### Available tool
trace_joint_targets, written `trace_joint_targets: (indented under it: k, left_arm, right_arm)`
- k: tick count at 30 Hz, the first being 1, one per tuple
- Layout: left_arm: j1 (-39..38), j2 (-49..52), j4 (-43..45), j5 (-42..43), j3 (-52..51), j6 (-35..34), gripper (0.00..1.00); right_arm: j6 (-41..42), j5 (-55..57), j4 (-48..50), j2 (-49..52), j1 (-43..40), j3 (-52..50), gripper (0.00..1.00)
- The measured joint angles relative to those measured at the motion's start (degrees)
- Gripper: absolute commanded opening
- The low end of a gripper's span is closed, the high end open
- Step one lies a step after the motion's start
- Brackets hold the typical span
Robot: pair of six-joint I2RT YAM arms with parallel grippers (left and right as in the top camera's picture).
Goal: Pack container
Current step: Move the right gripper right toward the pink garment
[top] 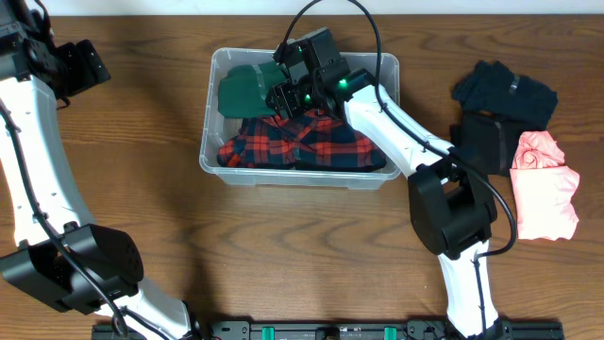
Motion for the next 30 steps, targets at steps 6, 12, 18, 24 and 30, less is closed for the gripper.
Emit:
trace_joint_targets:
  k: [6,12,18,24,30]
  left_arm:
    - [0.0,0.0,0.0,0.0,0.0,0.0,0.98]
    - [0.0,0.0,0.0,0.0,0.0,0.0,0.98]
    - [0.0,0.0,0.0,0.0,0.0,0.0,0.98]
    - [0.0,0.0,0.02,0.0,0.0,0.0,0.98]
    - [0.0,0.0,0.0,0.0,0.0,0.0,0.98]
  right_arm:
    - [0.07,-0.04,-0.33,0.02,0.0,0.35,0.73]
    - [0.09,-0.07,-4.63,-0.35,-0.68,2.99,0.82]
    - [-0.42,0.15,-11.17,-6.51,-3.76,6.86,0.99]
    - [-0.52,0.24,-15.06,-20.02,-7.76,9.44,0.99]
    - [-0.46,5.68,-25.9,-29.9,-14.88,10.88,0.99]
